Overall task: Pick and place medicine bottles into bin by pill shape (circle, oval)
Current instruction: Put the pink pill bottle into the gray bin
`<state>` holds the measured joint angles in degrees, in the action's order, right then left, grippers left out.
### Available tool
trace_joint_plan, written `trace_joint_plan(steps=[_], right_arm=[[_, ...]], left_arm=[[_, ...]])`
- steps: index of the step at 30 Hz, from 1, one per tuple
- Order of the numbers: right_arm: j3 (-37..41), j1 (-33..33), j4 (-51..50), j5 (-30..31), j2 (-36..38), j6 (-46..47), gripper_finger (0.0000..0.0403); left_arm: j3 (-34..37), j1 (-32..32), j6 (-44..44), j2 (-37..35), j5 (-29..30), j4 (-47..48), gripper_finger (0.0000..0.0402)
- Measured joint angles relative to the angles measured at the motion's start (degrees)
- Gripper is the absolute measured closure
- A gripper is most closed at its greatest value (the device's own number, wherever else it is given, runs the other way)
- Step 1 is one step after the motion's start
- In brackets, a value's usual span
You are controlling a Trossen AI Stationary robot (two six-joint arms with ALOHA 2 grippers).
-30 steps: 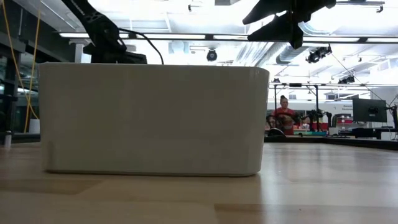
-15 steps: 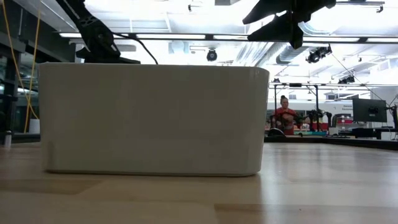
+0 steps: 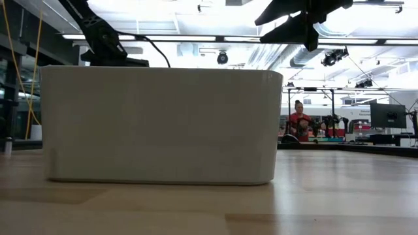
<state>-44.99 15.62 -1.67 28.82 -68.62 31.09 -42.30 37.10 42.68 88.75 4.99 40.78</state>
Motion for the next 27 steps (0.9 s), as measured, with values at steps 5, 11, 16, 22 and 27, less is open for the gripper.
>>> trace_joint_plan(steps=[5, 11, 16, 22, 27], right_arm=[[0.0, 0.0, 0.0, 0.0, 0.0, 1.4, 0.0201], [0.0, 0.0, 0.0, 0.0, 0.0, 1.5, 0.0201], [0.0, 0.0, 0.0, 0.0, 0.0, 1.5, 0.0201], [0.0, 0.0, 0.0, 0.0, 0.0, 1.5, 0.0201], [0.0, 0.0, 0.0, 0.0, 0.0, 1.5, 0.0201]], left_arm=[[0.0, 0.0, 0.6, 0.0, -1.0, -0.5, 0.0186], [0.0, 0.0, 0.3, 0.0, -2.2, -1.4, 0.0186], [0.0, 0.0, 0.0, 0.0, -2.6, -1.8, 0.0186], [0.0, 0.0, -0.5, 0.0, -2.7, -1.9, 0.0194], [0.0, 0.0, -0.6, 0.1, -3.3, -1.8, 0.0235]])
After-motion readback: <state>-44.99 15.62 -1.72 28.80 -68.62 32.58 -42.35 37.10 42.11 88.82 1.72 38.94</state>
